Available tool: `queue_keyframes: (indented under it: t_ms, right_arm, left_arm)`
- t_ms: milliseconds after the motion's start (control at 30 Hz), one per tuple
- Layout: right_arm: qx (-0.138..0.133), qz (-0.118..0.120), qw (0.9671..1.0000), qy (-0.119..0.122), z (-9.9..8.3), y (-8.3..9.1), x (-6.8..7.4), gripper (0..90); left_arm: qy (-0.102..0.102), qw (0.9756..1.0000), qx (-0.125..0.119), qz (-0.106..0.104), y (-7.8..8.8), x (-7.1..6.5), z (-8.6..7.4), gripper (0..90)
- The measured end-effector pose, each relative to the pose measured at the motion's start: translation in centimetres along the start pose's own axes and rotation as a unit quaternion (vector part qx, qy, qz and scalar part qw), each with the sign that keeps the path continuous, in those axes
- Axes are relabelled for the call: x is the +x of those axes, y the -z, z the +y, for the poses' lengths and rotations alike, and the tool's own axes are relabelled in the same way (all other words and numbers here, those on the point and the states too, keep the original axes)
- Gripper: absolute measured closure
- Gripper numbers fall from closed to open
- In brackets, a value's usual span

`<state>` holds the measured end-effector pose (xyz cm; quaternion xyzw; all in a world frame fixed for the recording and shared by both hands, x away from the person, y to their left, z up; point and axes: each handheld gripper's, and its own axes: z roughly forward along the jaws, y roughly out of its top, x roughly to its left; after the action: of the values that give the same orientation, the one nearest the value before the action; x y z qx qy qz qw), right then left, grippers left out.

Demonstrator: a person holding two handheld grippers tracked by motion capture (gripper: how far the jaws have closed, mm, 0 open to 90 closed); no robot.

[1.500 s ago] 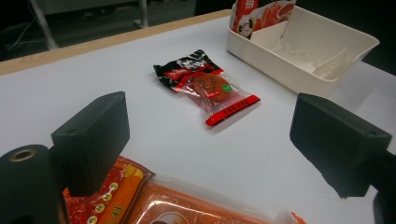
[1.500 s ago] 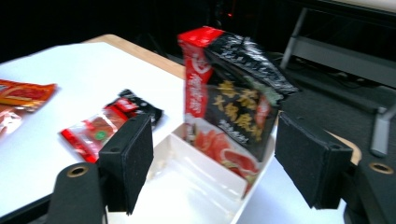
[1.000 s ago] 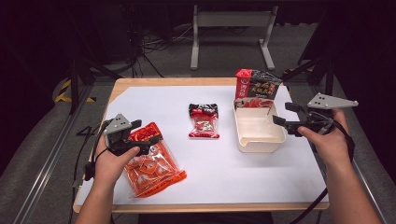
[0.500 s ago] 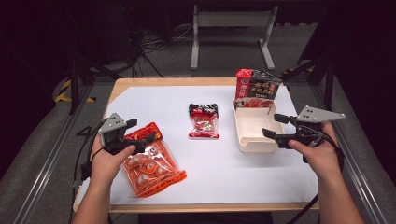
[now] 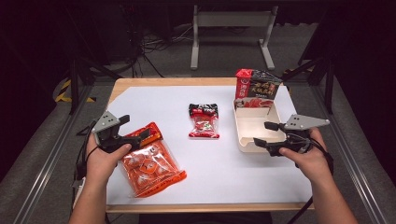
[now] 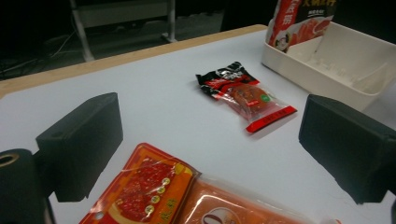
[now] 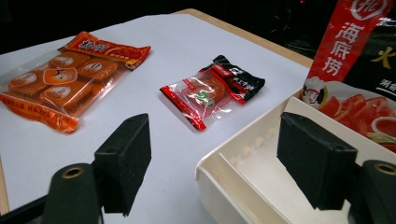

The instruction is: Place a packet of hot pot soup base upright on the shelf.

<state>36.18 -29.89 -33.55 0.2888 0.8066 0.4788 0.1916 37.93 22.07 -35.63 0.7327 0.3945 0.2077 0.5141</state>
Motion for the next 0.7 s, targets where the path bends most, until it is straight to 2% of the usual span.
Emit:
queue_keyframes:
  t_ms: [333, 433, 533, 633, 700]
  right_arm:
    - [-0.001, 0.012, 0.9998, 0.015, 0.0, -1.0, 0.9, 26.0]
    - [0.001, 0.013, 0.9998, 0.017, -0.1, -1.2, 1.0, 26.0]
    - [0.004, 0.020, 0.9996, 0.019, -0.2, -1.6, 1.2, 25.8]
    - [0.007, 0.021, 0.9995, 0.022, -0.2, -1.9, 1.3, 25.8]
    - [0.010, 0.019, 0.9995, 0.023, -0.3, -2.0, 1.4, 25.9]
  left_arm:
    - [0.020, 0.9987, 0.013, 0.046, 0.5, 2.5, -1.2, 8.4]
    - [0.023, 0.9981, 0.017, 0.054, 0.6, 3.0, -1.5, 8.7]
    - [0.033, 0.9969, 0.017, 0.070, 0.8, 3.8, -2.2, 9.4]
    - [0.032, 0.9953, 0.016, 0.090, 1.1, 4.4, -2.7, 11.1]
    - [0.048, 0.9946, 0.020, 0.090, 1.2, 4.9, -3.1, 11.8]
